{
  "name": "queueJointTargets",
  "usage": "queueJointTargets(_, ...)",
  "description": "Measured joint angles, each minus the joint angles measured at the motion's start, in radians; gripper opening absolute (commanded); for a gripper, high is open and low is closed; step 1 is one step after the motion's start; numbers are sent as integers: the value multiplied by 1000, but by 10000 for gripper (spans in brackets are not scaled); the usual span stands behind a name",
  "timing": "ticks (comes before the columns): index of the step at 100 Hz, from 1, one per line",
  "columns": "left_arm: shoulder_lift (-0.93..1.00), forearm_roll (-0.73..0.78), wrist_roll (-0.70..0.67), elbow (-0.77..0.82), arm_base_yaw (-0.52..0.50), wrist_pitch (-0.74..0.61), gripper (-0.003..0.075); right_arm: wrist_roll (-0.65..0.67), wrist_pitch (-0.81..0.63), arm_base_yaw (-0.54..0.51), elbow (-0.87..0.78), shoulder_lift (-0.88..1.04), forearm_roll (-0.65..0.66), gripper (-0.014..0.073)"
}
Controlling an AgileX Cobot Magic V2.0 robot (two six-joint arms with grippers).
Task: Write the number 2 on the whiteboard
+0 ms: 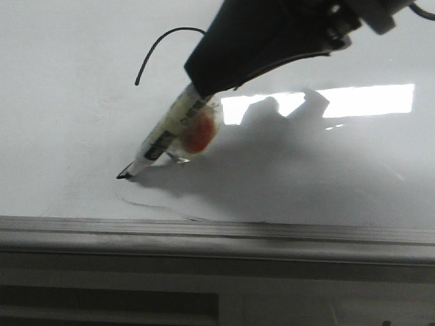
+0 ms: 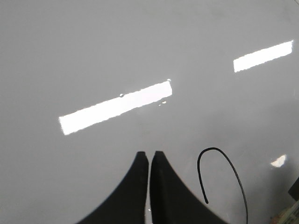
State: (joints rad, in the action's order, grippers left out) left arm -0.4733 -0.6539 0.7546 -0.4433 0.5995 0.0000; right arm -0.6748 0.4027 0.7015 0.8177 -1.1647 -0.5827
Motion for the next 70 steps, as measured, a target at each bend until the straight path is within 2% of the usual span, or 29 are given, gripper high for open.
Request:
queueJointTargets(35,0,0,0,0,0,24,-19,49,135,-240,-152,263,0,-50)
queueJointTargets(62,0,0,0,0,0,64,-18,49,196,-244,-119,283,0,-50)
queueJointTargets(70,0,-3,0,0,0,96,17,46,218,-212,-81,283,9,-50)
